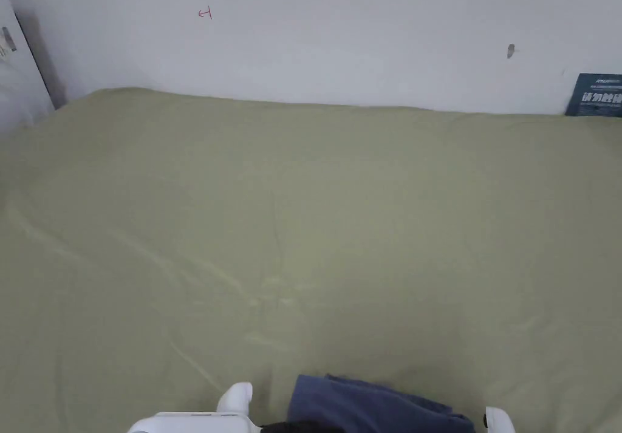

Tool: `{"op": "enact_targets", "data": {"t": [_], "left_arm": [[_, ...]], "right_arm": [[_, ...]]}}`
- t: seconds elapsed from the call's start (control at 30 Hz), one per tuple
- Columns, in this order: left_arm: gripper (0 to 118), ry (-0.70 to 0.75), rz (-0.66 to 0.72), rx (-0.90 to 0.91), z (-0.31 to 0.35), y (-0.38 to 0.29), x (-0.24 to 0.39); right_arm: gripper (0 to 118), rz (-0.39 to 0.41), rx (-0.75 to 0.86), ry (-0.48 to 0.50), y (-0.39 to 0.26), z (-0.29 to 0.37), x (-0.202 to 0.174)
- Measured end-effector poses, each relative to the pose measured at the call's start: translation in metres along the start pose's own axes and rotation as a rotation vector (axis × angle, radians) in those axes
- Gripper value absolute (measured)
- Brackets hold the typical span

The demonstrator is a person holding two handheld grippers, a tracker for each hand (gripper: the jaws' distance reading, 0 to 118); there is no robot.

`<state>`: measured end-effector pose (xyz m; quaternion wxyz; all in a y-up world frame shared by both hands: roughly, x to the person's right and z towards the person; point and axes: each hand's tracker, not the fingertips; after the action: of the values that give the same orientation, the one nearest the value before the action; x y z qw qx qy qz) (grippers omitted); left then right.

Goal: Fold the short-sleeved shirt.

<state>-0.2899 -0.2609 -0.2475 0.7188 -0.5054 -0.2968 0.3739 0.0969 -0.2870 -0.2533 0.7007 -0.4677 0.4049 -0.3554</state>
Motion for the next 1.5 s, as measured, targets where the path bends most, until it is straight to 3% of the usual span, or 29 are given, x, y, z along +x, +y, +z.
{"op": "enact_targets", "data": {"t": [0.03, 0.07, 0.13, 0.3, 0.47, 0.57, 0.73, 0.77, 0.83, 1.03, 1.13, 1.2, 1.3, 1.37, 1.5], "left_arm": [[27, 0.058, -0.025, -0.036, -0.003, 0.001, 0.001], [21, 0.112, -0.005, -0.079, -0.007, -0.001, -0.002], [20, 0.012, 0.058, -0.03, -0.001, -0.001, -0.01], [20, 0.049, -0.009, -0.036, 0.0, 0.002, -0.002], [20, 0.075, -0.115, -0.059, 0.037, 0.023, 0.002], [20, 0.129, -0.121, -0.024, 0.084, 0.038, -0.009], [20, 0.21, -0.106, 0.135, 0.198, 0.078, -0.047], [20, 0.196, -0.121, 0.116, 0.222, 0.089, -0.056], [20, 0.3, -0.157, 0.147, 0.264, 0.108, -0.064], [20, 0.464, -0.064, 0.128, 0.361, 0.154, -0.126], [25, 0.655, -0.016, 0.025, 0.366, 0.16, -0.16], [53, 0.658, 0.001, 0.021, 0.372, 0.158, -0.178], [67, 0.553, 0.057, 0.173, 0.388, 0.145, -0.185], [81, 0.602, 0.081, 0.242, 0.397, 0.135, -0.176], [81, 0.731, 0.049, 0.344, 0.421, 0.11, -0.12]], "right_arm": [[0, 0.004, 0.0, -0.002, -0.001, 0.0, 0.0], [0, 0.006, 0.005, -0.001, 0.0, 0.001, -0.001], [0, 0.02, 0.012, -0.011, -0.002, 0.001, -0.004], [0, 0.105, 0.042, -0.062, -0.006, 0.0, -0.017], [0, 0.175, 0.198, -0.177, 0.0, 0.017, -0.028], [0, 0.229, 0.263, -0.271, 0.001, 0.021, -0.037], [0, 0.274, 0.361, -0.187, 0.003, 0.024, -0.072], [0, 0.291, 0.364, -0.187, 0.003, 0.022, -0.082], [0, 0.322, 0.353, -0.183, 0.002, 0.018, -0.098], [0, 0.371, 0.29, -0.22, -0.008, 0.01, -0.137], [0, 0.378, 0.265, -0.244, -0.015, 0.008, -0.147], [0, 0.393, 0.248, -0.272, -0.018, 0.01, -0.154], [0, 0.409, 0.245, -0.286, -0.022, 0.018, -0.165], [0, 0.415, 0.266, -0.273, -0.023, 0.024, -0.173], [0, 0.465, 0.334, -0.247, -0.017, 0.045, -0.19]]}}
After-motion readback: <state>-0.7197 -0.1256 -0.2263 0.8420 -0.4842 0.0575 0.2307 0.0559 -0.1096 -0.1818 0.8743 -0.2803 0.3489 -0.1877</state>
